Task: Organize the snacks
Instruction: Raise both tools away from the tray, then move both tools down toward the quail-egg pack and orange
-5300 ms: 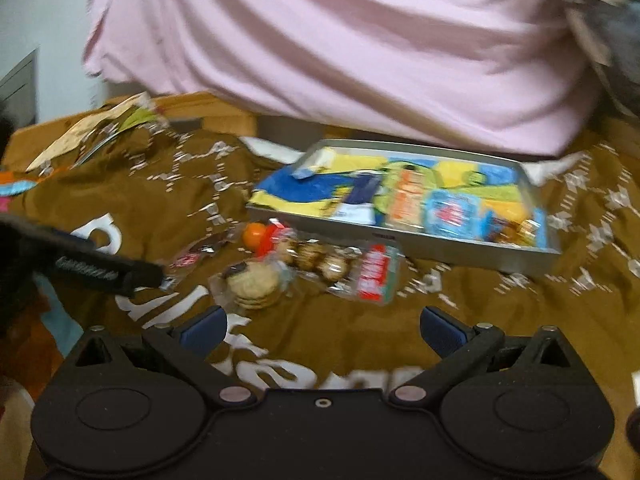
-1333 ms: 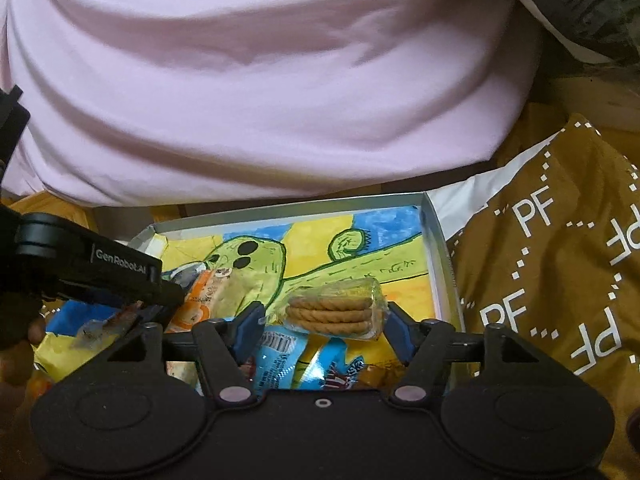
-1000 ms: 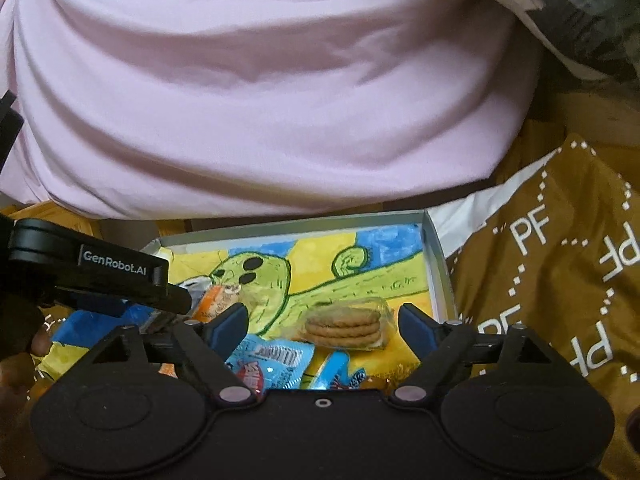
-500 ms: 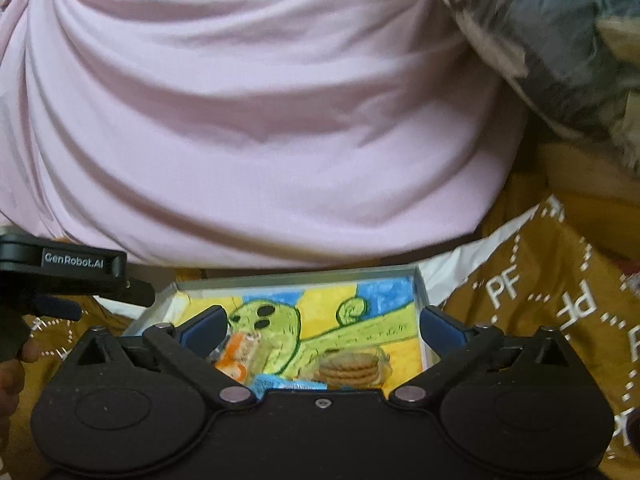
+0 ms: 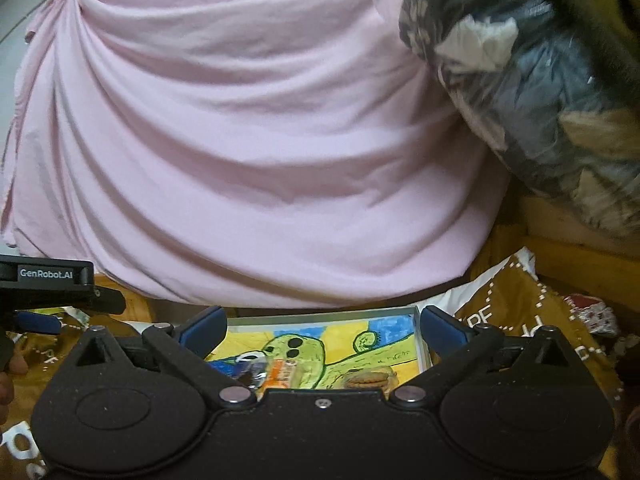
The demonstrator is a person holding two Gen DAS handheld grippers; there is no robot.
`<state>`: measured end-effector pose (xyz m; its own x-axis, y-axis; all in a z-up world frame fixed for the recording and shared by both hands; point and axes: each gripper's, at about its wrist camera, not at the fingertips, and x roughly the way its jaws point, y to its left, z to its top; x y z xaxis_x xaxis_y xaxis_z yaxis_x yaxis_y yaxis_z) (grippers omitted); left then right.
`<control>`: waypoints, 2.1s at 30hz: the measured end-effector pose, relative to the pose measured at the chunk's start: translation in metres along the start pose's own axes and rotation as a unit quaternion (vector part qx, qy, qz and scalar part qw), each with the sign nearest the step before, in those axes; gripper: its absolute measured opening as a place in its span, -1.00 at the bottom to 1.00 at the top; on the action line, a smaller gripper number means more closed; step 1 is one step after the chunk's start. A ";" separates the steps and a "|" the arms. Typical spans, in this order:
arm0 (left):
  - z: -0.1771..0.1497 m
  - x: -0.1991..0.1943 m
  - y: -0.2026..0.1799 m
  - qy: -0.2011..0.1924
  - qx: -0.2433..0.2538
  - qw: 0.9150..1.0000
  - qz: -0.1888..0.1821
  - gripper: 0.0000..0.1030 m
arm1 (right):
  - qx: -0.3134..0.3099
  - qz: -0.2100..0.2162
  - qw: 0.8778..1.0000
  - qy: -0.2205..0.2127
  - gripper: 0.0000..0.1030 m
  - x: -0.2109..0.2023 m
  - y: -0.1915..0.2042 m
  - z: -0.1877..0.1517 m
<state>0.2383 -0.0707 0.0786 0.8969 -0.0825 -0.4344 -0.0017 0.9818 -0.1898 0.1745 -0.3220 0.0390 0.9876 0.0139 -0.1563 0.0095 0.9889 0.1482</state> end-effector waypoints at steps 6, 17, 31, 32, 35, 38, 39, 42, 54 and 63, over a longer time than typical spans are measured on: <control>-0.006 -0.052 0.016 -0.013 0.006 1.000 -0.012 0.99 | 0.000 -0.008 1.000 -0.020 0.99 -0.052 0.017 0.005; -0.011 -0.155 0.029 -0.002 0.037 0.999 -0.025 0.99 | -0.029 -0.007 1.000 0.008 0.99 -0.158 0.068 0.026; -0.022 -0.220 0.058 0.056 0.071 0.996 0.007 0.99 | -0.001 -0.033 0.983 0.178 0.99 -0.205 0.118 0.043; -0.021 -0.218 0.059 0.065 0.073 0.995 0.010 0.99 | -0.014 -0.033 0.984 0.177 0.99 -0.203 0.122 0.044; -0.021 -0.212 0.066 0.065 0.058 0.996 0.005 0.99 | -0.058 -0.022 0.980 0.187 0.99 -0.192 0.131 0.047; -0.023 -0.193 0.068 0.065 0.047 0.997 0.003 0.99 | -0.119 -0.006 0.970 0.211 0.99 -0.171 0.139 0.052; -0.022 -0.181 0.067 0.069 0.046 0.997 0.004 0.99 | -0.129 0.001 0.969 0.211 0.99 -0.164 0.141 0.055; -0.022 -0.156 0.066 0.061 0.045 0.997 -0.015 0.99 | -0.121 0.023 0.969 0.215 0.99 -0.143 0.141 0.060; -0.040 -0.079 0.067 0.012 0.124 0.987 -0.106 0.99 | -0.183 0.141 0.955 0.186 0.99 -0.093 0.142 0.009; -0.071 -0.004 0.076 0.071 0.195 0.970 -0.127 0.99 | -0.267 0.229 0.902 0.252 0.99 -0.034 0.138 -0.039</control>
<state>0.2033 -0.0076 0.0034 0.7760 -0.3263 -0.5398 0.4040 0.9143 0.0281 0.1361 -0.1802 0.0265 0.6718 0.3709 -0.6412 -0.5901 0.7912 -0.1605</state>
